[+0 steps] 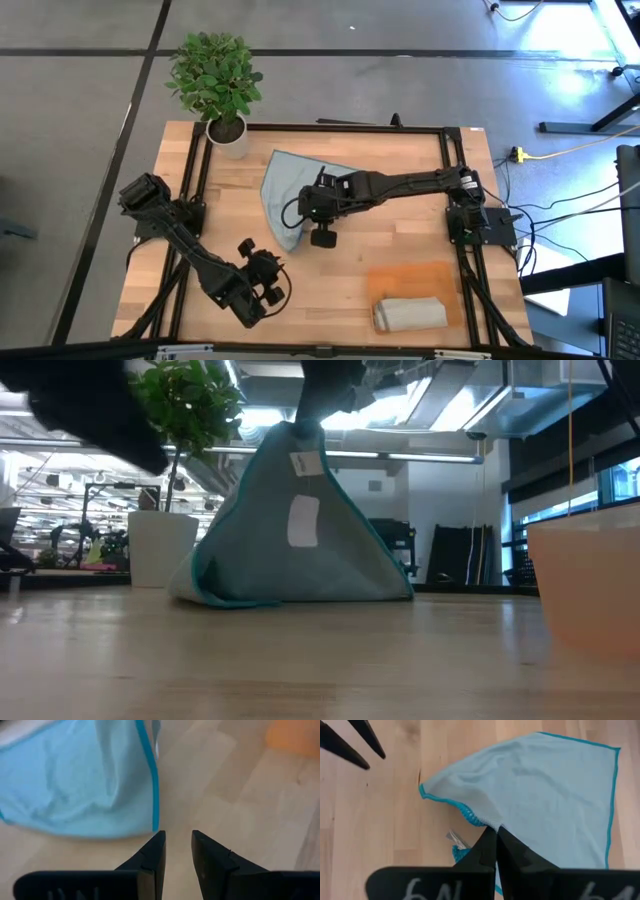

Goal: Roll microfiber towels into tight, uniform cylinder then place into a basket
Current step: Roll the light blue microfiber towel

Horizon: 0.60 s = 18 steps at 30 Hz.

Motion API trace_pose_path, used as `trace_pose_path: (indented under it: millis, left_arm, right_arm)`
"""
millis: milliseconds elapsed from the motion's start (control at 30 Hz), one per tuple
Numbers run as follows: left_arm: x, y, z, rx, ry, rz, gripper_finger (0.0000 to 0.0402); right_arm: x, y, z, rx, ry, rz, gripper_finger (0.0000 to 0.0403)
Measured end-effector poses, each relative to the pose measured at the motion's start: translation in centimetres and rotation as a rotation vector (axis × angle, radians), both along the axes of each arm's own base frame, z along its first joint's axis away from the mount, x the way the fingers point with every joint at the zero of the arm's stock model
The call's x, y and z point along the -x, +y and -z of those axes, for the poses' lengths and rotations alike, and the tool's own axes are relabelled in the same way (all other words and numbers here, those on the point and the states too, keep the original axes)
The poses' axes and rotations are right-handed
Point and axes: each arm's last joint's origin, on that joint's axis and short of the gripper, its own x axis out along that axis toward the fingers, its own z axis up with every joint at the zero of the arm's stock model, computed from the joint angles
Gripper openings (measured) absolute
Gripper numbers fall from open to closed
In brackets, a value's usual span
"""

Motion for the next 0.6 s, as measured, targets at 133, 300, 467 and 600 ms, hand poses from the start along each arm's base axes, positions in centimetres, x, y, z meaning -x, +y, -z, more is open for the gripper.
trace_pose_path:
  millis: [133,300,467,600]
  left_arm:
    - [-1.0,0.8,-0.1,-0.047,-0.016,0.004,0.0084]
    - [-2.4,1.9,0.1,-0.083,0.002,0.008,0.0084]
    - [-3.8,2.5,1.5,-0.111,0.03,0.0,0.0084]
    - [-4.2,2.9,2.4,-0.128,0.056,-0.017,0.0084]
  right_arm:
    - [0.0,-0.1,0.0,0.001,0.0,-0.001,0.0003]
    - [0.0,-0.1,0.0,0.009,0.0,-0.014,0.0003]
    - [-0.1,-0.3,0.0,0.01,-0.001,-0.011,0.0003]
    - [-0.1,-0.7,0.0,0.012,0.0,-0.007,0.0003]
